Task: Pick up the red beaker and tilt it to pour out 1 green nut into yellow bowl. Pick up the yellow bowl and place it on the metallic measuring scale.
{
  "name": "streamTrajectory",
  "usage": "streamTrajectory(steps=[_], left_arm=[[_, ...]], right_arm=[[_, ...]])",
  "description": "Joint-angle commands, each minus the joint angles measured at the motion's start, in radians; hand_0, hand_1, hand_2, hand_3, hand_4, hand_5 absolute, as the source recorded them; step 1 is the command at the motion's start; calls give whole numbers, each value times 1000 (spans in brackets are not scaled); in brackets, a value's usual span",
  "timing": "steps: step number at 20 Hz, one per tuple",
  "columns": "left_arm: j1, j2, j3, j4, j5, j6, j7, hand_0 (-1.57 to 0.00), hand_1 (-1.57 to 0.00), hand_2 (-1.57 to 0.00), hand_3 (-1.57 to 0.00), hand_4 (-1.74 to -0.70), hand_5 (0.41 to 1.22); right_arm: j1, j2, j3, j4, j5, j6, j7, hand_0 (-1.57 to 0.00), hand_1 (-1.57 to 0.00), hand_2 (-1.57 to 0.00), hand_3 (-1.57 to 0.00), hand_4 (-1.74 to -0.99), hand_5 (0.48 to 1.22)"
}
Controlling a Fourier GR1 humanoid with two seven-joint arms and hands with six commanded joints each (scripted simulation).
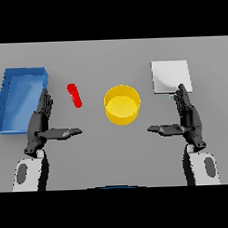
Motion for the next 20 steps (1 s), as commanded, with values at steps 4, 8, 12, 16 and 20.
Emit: streamTrajectory(steps=[4,8,12,16,20], left_arm=[[3,-12,-12,-3,-10,7,0,1,1,1,1,-1204,652],[65,14,-92,-82,-116,13,-4,1,1,1,1,-1207,649],[102,36,-127,-151,-154,6,56,1,1,1,1,-1224,660],[67,41,-141,-133,-172,-4,82,1,1,1,1,-1254,679],[-33,32,-109,0,-150,-14,65,1,1,1,1,-1356,724]], right_arm=[[-6,1,0,4,1,-2,3,1,1,1,1,-1245,681],[65,-61,75,-58,168,-30,-124,1,1,1,1,-1242,678],[89,-76,120,-119,255,-51,-91,1,1,1,1,-1235,678],[117,-74,128,-143,237,-29,-97,1,1,1,1,-1254,682],[93,-68,115,-123,203,-15,-104,1,1,1,1,-1286,676]])
